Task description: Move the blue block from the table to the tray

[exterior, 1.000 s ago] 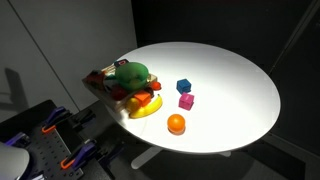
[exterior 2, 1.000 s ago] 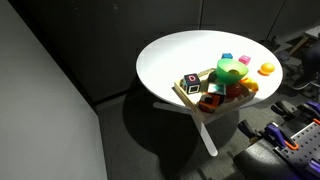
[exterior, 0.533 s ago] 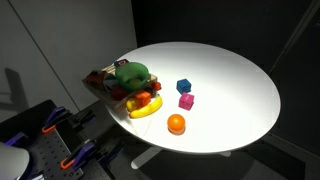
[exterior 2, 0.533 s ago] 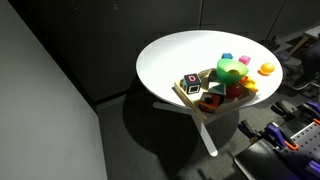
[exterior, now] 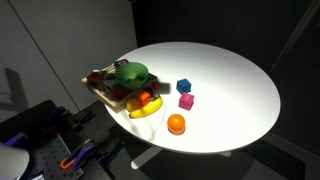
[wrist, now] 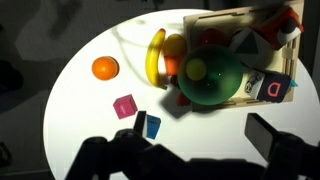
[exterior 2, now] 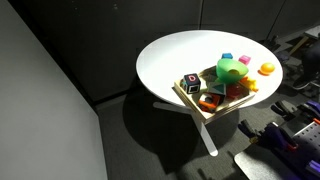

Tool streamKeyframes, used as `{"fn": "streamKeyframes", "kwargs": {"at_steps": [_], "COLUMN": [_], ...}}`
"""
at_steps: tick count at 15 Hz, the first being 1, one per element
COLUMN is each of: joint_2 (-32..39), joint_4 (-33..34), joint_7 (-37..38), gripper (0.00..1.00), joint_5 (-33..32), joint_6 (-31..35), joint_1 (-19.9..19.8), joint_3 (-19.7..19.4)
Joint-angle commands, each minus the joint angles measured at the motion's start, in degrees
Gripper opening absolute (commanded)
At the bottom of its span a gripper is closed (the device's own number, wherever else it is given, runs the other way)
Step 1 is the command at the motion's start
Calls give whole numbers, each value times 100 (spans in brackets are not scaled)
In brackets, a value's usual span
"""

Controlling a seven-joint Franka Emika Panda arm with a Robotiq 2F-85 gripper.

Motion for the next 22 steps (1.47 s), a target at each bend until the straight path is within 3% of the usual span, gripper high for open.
{"fn": "streamKeyframes", "kwargs": {"at_steps": [1,15,22], "joint_2": [467,1990,2518], "joint_4": [230,960,1293], "joint_7": [100,283,427], "gripper": [100,100,100], "joint_5": [79,111,103], "joint_6": [533,1517,1441], "joint_1": [-39,-226,-302], "joint_3": [-76,-308,-401]}}
